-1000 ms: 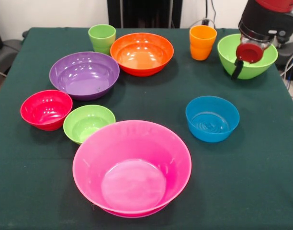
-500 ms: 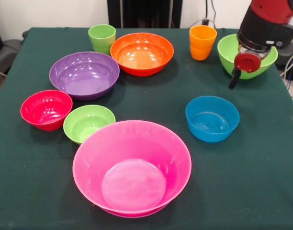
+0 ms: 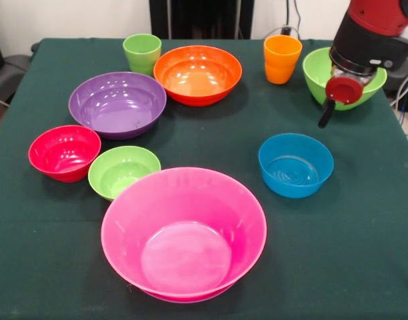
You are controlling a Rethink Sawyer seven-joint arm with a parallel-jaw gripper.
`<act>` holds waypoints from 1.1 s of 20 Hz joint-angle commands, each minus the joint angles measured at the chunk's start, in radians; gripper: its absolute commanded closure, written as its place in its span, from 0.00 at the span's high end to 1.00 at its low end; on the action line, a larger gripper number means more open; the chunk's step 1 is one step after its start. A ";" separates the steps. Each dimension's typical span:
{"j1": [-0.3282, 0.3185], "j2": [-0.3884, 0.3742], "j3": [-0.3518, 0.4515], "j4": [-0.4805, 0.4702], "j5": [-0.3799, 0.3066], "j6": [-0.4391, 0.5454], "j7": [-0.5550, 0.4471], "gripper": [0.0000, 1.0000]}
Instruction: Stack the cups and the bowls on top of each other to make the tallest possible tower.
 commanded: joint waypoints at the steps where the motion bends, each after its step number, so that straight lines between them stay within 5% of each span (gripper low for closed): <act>1: 0.017 -0.052 0.098 0.037 0.030 0.033 0.160 1.00; 12: 0.010 -0.087 0.070 0.032 0.005 0.095 0.153 1.00; 22: 0.030 -0.079 0.113 0.092 0.025 -0.007 0.147 1.00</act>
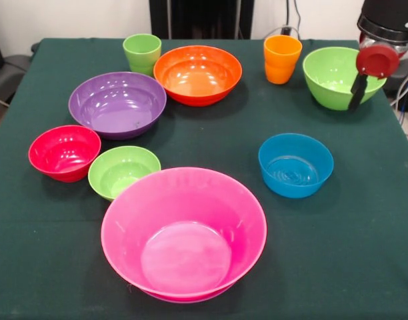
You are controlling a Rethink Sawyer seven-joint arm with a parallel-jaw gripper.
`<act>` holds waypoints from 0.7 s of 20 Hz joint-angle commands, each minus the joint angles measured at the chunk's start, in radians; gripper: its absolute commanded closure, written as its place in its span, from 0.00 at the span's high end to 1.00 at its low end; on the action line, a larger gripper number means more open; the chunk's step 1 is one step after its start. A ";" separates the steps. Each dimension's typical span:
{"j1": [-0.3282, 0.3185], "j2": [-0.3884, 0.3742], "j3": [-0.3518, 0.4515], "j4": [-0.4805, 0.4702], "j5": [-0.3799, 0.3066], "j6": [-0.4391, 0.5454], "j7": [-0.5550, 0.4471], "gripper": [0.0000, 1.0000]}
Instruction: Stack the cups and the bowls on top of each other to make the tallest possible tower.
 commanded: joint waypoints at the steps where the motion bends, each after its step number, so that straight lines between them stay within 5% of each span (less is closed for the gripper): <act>1: 0.018 0.029 0.119 0.084 0.016 -0.012 0.144 1.00; 14: 0.044 0.002 0.153 0.163 0.041 -0.078 0.126 1.00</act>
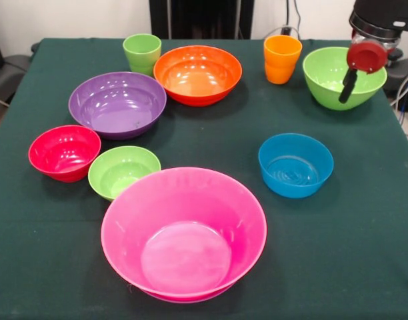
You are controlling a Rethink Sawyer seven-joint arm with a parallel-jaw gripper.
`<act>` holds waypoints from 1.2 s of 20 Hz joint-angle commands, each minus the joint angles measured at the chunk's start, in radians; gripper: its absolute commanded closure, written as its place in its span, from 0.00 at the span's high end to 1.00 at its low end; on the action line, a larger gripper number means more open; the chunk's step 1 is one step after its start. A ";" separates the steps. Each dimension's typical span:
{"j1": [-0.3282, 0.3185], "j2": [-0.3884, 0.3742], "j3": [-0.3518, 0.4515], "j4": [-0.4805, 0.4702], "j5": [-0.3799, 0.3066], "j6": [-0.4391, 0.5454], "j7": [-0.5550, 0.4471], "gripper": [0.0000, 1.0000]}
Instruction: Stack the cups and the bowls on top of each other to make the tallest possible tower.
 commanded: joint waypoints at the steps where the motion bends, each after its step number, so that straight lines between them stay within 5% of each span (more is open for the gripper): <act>1: 0.022 0.005 0.152 0.093 0.034 -0.079 0.128 1.00; 24: 0.040 0.074 0.194 0.095 0.079 -0.193 0.139 1.00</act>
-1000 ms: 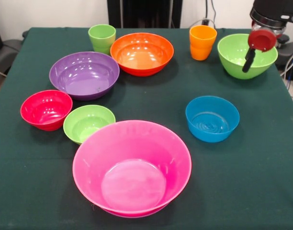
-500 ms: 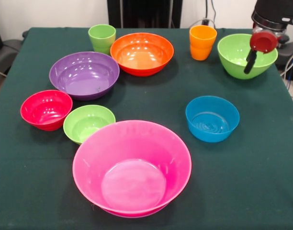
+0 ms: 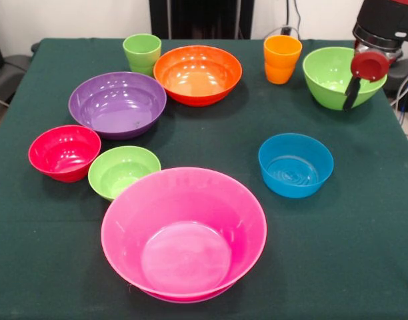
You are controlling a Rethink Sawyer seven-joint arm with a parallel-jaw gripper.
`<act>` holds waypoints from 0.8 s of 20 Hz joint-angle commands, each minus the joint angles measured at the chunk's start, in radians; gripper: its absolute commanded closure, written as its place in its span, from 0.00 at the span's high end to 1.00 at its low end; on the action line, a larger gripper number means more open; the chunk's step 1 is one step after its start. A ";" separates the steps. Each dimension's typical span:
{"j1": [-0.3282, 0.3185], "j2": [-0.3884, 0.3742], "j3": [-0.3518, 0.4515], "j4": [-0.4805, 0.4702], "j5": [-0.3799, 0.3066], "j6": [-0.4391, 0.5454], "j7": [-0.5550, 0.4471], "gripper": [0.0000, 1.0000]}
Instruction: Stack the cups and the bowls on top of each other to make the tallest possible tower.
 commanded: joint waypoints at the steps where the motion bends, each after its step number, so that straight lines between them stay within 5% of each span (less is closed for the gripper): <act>1: 0.007 0.042 0.154 0.053 0.033 -0.058 0.138 1.00; 16: 0.015 -0.015 0.172 0.114 0.038 -0.069 0.143 1.00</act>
